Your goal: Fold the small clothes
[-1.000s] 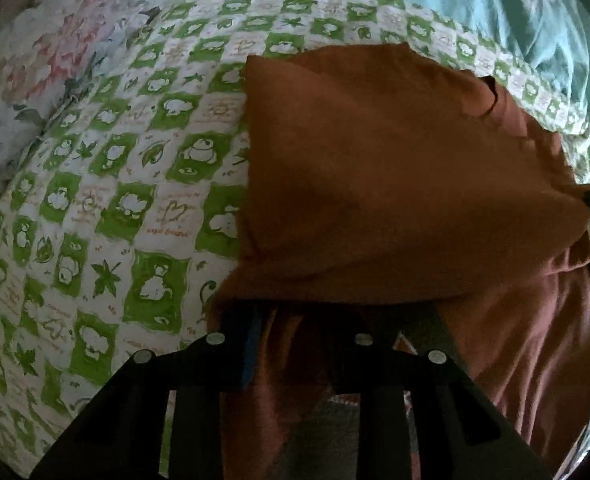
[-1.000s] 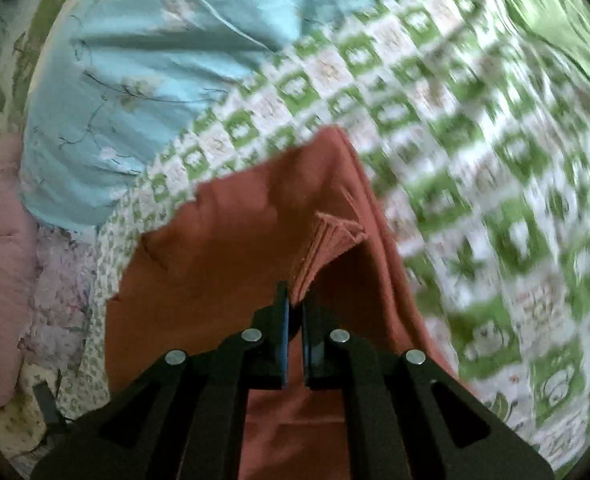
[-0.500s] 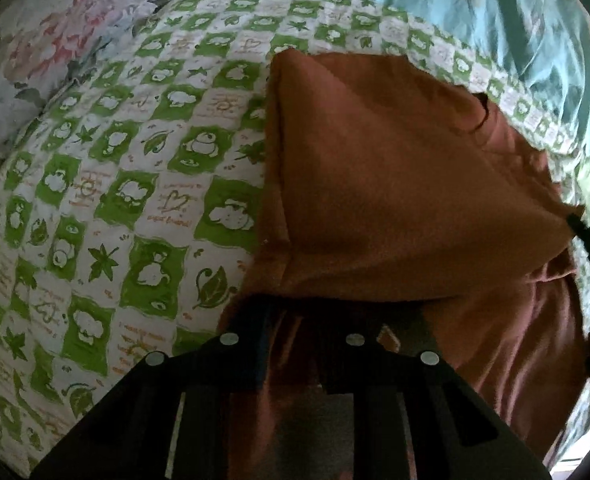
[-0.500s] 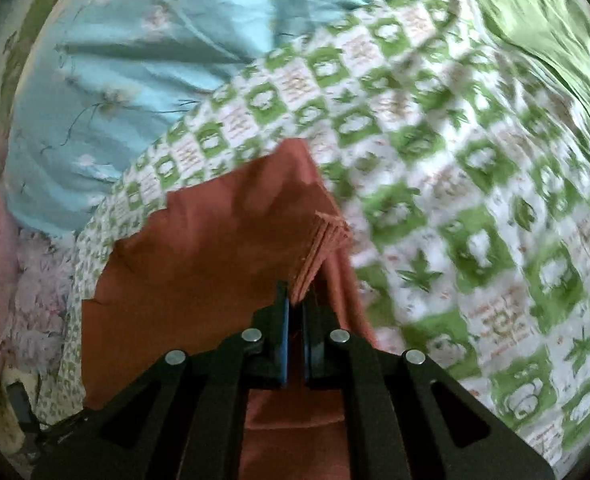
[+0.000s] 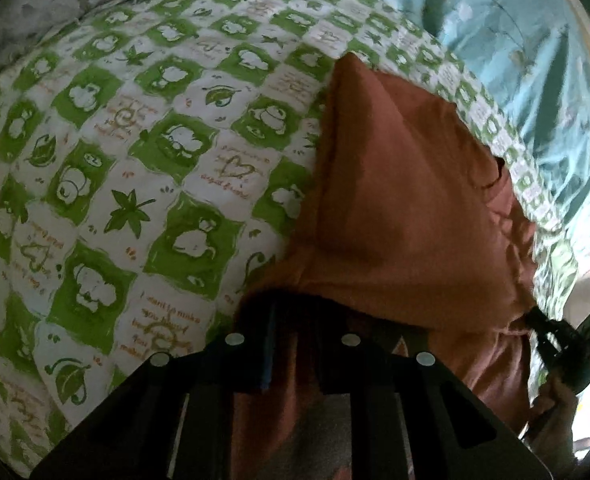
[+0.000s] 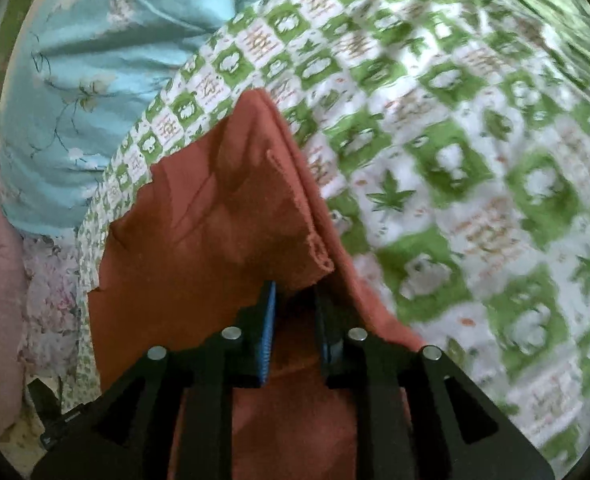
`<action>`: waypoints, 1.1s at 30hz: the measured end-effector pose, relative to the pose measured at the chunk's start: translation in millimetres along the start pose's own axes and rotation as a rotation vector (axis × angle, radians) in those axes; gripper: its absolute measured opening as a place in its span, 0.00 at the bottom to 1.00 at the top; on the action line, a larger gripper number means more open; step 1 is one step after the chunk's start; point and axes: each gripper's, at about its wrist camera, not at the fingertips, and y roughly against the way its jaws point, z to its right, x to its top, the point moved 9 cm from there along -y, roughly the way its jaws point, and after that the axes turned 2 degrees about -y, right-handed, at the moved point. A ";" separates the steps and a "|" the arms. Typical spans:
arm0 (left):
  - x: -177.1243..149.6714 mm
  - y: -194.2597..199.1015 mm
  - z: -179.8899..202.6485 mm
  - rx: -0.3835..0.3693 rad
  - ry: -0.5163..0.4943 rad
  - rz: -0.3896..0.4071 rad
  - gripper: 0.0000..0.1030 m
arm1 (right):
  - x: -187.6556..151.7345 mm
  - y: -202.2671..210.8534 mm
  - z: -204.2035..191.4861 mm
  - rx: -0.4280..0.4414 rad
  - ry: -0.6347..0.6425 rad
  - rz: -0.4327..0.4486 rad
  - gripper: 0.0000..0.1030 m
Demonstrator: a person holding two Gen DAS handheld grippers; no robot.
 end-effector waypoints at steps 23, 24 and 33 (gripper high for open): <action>-37.8 65.9 17.4 -0.049 -0.178 -0.019 0.49 | -96.0 96.5 -46.0 0.054 0.265 -0.046 0.35; -44.1 67.6 15.6 -0.049 -0.182 -0.029 0.49 | -101.5 99.4 -43.0 0.047 0.275 -0.051 0.36; -135.2 82.8 -1.9 -0.031 -0.226 -0.186 0.51 | -141.1 139.8 -1.1 -0.012 0.283 -0.056 0.36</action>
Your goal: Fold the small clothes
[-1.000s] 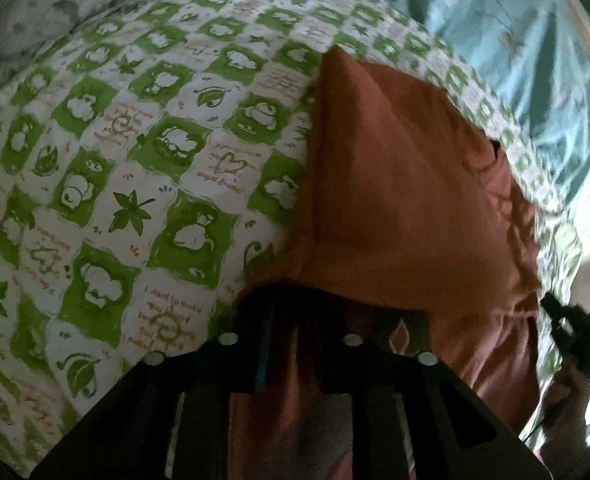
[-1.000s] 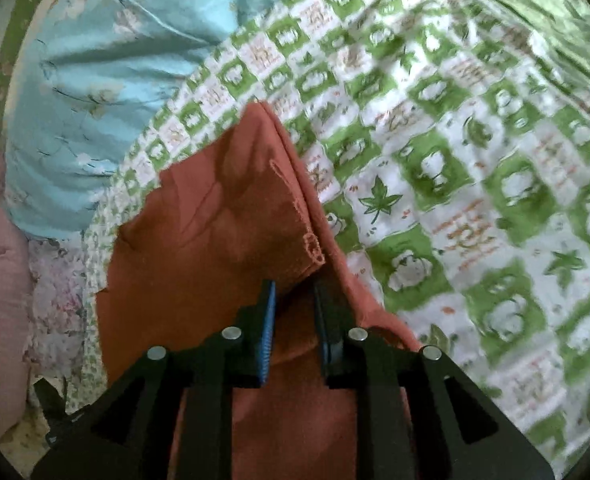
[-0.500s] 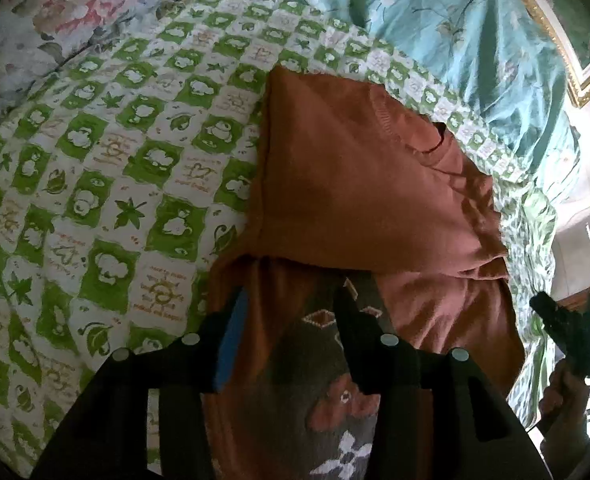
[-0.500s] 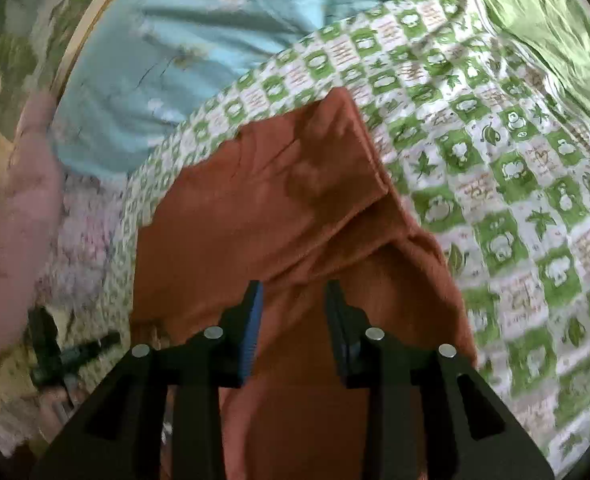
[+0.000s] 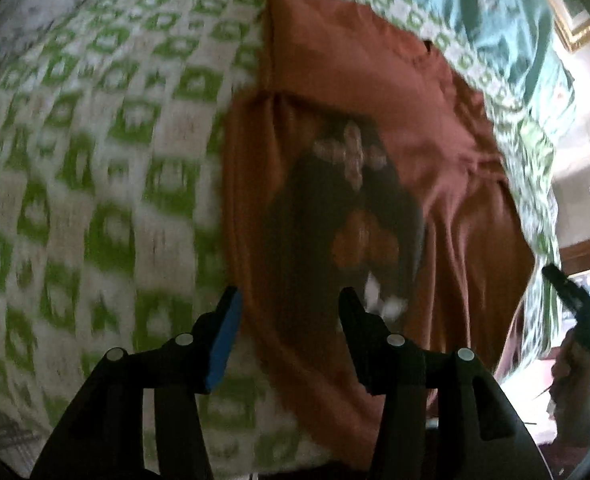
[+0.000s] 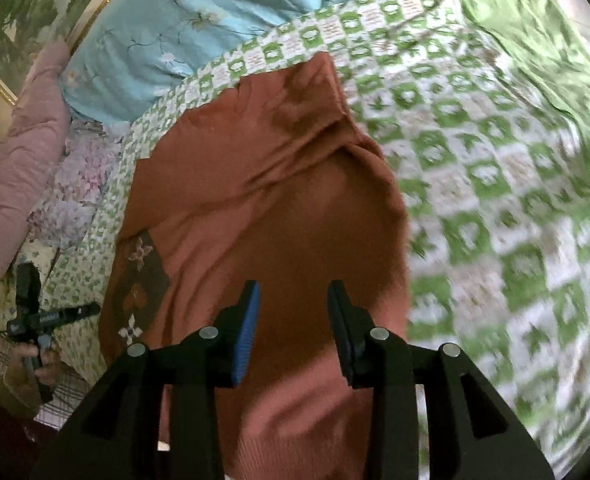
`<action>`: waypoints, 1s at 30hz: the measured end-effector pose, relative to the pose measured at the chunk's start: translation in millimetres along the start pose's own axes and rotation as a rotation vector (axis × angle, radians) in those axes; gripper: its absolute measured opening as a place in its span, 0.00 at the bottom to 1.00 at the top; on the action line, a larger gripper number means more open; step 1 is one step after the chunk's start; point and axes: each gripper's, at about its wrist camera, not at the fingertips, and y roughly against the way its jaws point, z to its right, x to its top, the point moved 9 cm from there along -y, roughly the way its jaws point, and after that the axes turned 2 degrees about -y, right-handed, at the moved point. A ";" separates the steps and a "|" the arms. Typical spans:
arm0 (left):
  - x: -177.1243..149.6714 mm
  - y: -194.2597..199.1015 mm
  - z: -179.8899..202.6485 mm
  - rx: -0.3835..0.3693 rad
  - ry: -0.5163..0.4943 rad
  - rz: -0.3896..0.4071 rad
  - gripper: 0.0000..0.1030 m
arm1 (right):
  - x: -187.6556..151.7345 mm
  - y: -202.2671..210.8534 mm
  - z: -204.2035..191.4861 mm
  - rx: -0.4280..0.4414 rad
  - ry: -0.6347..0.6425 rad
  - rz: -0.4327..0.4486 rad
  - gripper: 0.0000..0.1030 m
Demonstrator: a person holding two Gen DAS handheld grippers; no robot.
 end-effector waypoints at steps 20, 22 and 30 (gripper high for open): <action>-87.1 -14.6 -10.9 -0.105 0.089 -0.181 0.29 | -68.1 31.0 34.0 -0.092 -0.028 -0.056 0.48; -88.3 -14.2 -1.7 -0.120 0.073 -0.186 0.55 | -72.9 32.3 35.0 -0.090 -0.034 -0.061 0.48; -85.4 -38.2 31.3 -0.054 0.008 -0.225 0.87 | -87.1 21.3 42.1 -0.086 -0.061 -0.107 0.51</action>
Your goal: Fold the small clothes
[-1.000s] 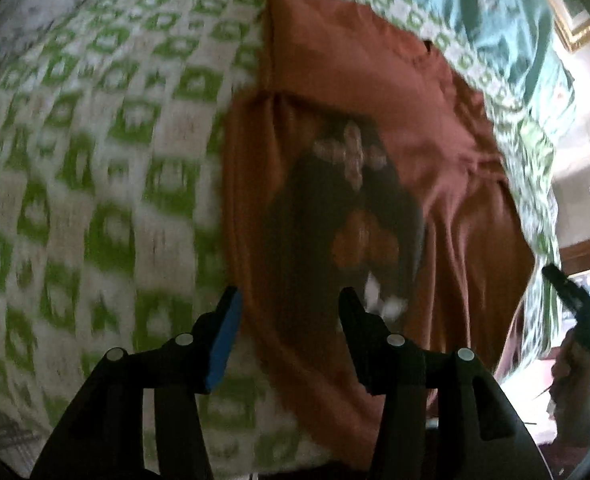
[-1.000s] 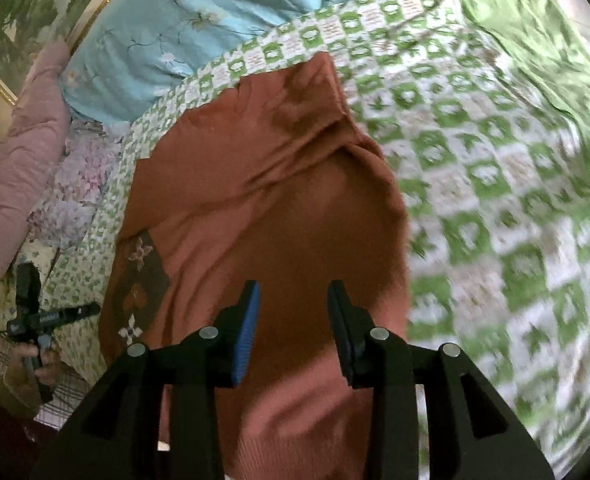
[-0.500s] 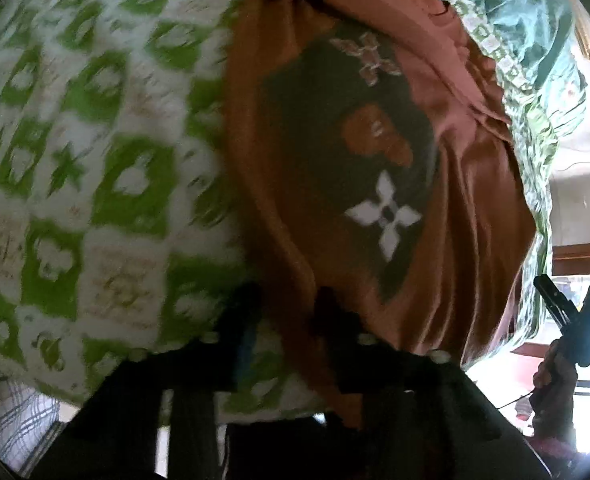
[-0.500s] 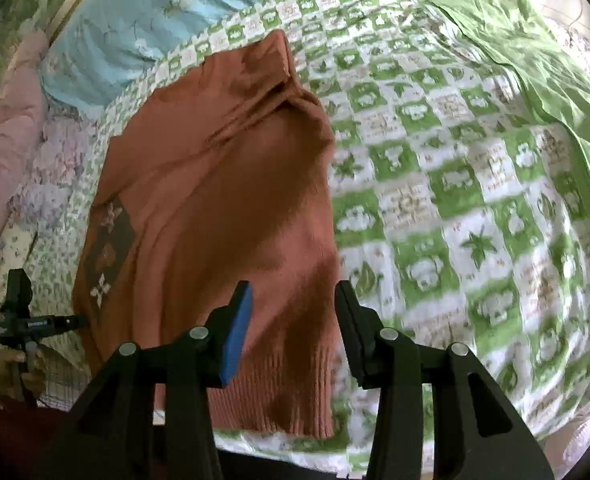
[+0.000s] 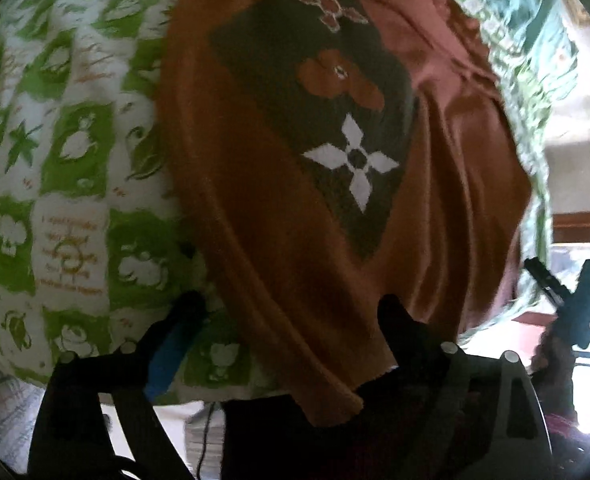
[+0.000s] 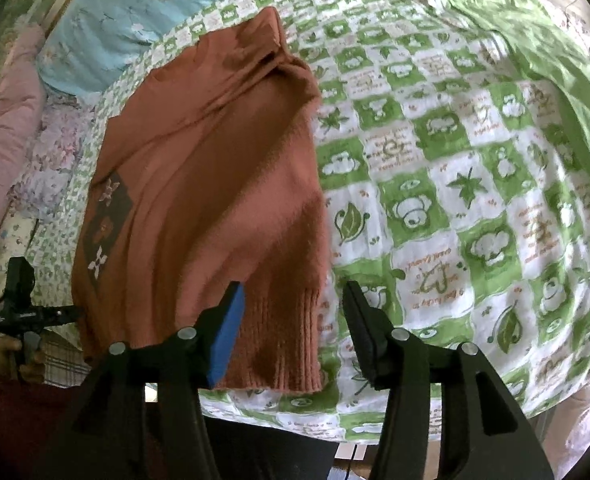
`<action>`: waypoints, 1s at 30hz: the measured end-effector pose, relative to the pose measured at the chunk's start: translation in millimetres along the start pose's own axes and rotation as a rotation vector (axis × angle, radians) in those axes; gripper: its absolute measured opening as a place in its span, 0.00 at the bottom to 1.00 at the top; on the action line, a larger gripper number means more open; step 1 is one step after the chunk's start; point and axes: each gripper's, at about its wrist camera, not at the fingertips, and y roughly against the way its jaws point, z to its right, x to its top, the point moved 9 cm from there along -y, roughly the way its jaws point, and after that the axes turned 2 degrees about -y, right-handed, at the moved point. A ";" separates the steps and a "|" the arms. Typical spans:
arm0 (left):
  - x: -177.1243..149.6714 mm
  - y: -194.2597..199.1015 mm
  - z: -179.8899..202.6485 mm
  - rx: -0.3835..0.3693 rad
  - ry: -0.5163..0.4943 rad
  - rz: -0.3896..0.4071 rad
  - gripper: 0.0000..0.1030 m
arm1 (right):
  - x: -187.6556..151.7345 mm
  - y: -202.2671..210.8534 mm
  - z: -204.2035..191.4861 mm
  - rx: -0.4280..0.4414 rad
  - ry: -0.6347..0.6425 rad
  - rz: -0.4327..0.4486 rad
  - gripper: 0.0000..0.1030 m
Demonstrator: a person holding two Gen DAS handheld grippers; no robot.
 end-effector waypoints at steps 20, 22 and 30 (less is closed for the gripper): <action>-6.8 33.2 -19.0 -0.073 -0.133 0.081 0.05 | -25.9 -4.3 -1.1 0.154 0.039 -0.142 0.07; -12.0 28.6 -30.3 -0.095 -0.114 0.066 0.05 | -28.2 0.1 6.2 0.166 0.031 -0.152 0.07; 6.0 86.9 -16.0 -0.387 -0.055 0.264 0.04 | -1.0 27.9 -12.8 0.373 -0.031 -0.101 0.07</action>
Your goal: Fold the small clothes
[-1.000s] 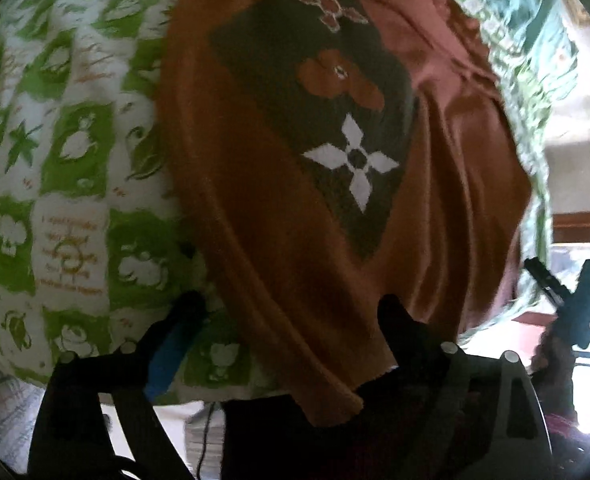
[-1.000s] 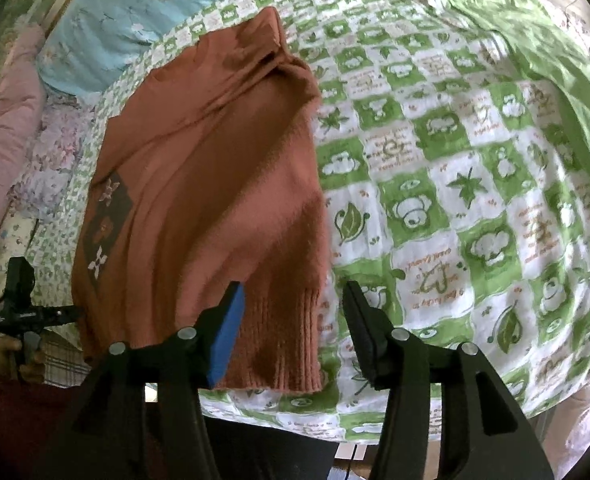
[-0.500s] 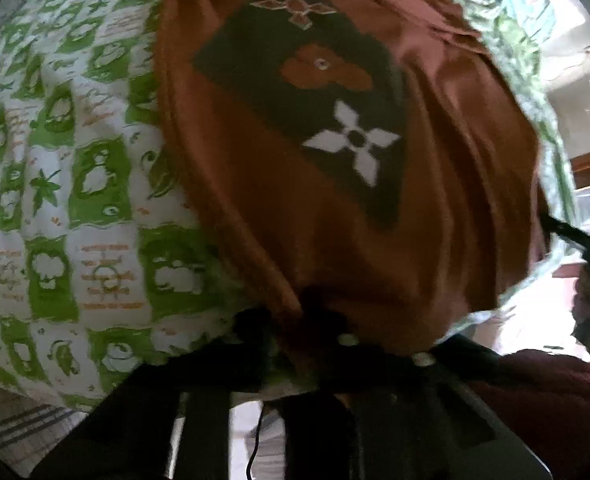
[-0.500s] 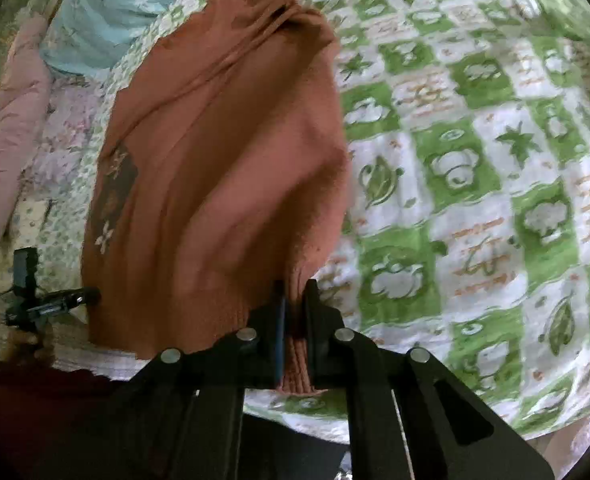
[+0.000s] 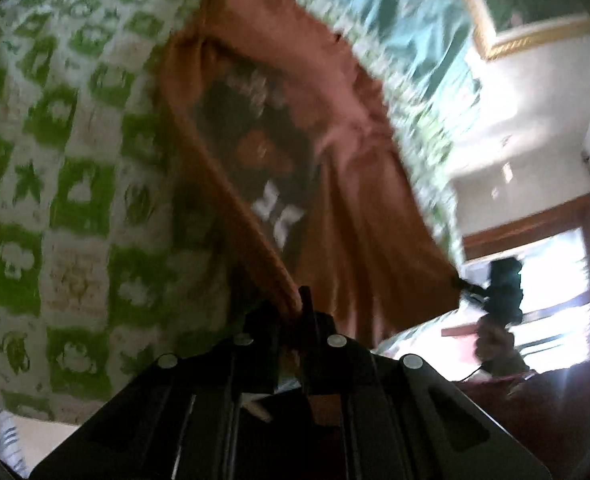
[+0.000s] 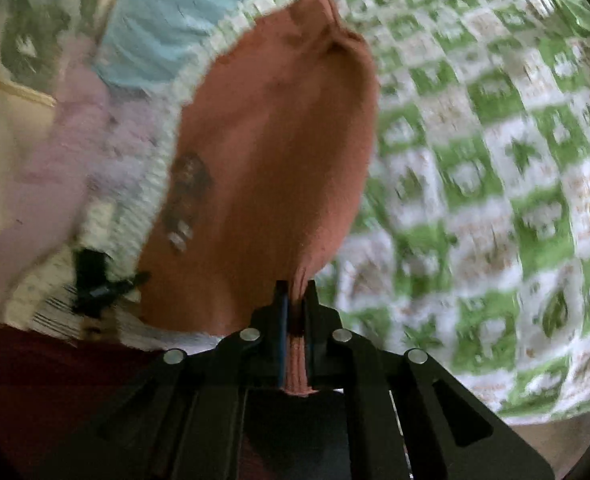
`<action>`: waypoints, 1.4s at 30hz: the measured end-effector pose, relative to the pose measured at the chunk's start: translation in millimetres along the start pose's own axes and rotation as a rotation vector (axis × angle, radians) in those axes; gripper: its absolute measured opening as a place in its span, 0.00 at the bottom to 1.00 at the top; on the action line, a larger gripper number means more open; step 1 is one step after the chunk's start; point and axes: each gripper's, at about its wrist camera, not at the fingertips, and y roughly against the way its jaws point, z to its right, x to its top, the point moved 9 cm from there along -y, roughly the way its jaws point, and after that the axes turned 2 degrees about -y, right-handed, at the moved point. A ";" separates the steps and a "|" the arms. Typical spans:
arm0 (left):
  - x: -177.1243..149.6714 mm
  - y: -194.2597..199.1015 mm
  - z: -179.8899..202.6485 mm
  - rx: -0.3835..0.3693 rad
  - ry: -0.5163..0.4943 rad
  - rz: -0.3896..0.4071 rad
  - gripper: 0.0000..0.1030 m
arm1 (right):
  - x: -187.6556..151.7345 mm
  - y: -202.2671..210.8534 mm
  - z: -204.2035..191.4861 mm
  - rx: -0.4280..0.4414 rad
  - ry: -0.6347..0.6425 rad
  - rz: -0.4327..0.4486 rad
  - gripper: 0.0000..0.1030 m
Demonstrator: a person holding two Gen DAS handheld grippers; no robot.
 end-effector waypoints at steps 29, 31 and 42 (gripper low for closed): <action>291.1 -27.0 -39.2 0.051 0.139 0.402 0.04 | 320.6 -80.1 -26.4 0.023 0.037 0.277 0.07; 299.2 -30.3 -45.2 0.053 0.156 0.409 0.04 | 330.0 -85.9 -24.5 0.013 0.046 0.275 0.07; 332.3 -80.9 -91.7 0.209 0.212 0.340 0.06 | 369.3 -140.3 33.2 -0.240 0.026 0.208 0.09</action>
